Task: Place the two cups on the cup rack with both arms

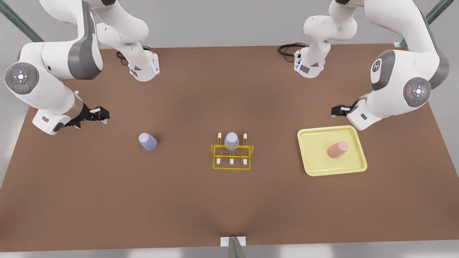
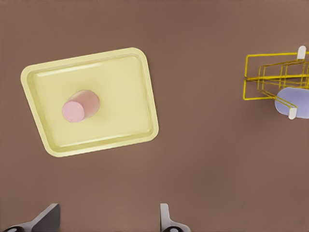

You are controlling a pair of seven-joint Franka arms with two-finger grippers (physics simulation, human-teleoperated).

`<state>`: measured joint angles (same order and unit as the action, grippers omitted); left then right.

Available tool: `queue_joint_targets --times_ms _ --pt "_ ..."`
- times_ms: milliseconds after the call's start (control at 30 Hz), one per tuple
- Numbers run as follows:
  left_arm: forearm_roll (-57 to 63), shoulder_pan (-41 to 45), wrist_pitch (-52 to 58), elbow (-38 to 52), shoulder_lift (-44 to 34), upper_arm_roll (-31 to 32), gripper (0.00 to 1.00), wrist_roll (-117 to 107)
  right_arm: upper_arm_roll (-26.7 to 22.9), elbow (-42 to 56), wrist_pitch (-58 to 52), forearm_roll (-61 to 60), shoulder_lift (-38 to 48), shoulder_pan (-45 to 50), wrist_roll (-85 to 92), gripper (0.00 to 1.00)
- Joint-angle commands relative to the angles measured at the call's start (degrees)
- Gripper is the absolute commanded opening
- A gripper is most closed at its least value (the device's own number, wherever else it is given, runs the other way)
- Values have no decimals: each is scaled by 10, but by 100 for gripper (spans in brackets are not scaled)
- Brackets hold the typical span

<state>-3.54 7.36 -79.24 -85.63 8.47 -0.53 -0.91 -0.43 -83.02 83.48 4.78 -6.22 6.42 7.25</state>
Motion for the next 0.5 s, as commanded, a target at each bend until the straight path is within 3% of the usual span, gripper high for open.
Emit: queue_joint_targets --times_ms 0,67,100,200,267,367,467 --pt "0 0 -14 0 -1 0 100 -2 0 -3 15 0 3 -4 13 100" --pt "0 0 -14 0 -1 0 100 -2 1 -16 15 2 -10 -2 22 100" --pt "0 0 -14 -1 -1 0 100 -1 3 -85 88 3 -13 26 14 96" --pt "2 -25 -181 -43 61 -33 100 41 3 -238 321 -7 -27 27 11 98" --pt "2 -38 -242 -49 98 -33 100 66 3 -270 360 -23 -27 27 10 100" --pt "2 -39 -383 -139 110 -34 100 66 3 -328 435 -42 -23 26 10 100" --pt "-1 -60 -435 -193 110 -39 100 107 3 -384 487 -46 5 28 -21 100"
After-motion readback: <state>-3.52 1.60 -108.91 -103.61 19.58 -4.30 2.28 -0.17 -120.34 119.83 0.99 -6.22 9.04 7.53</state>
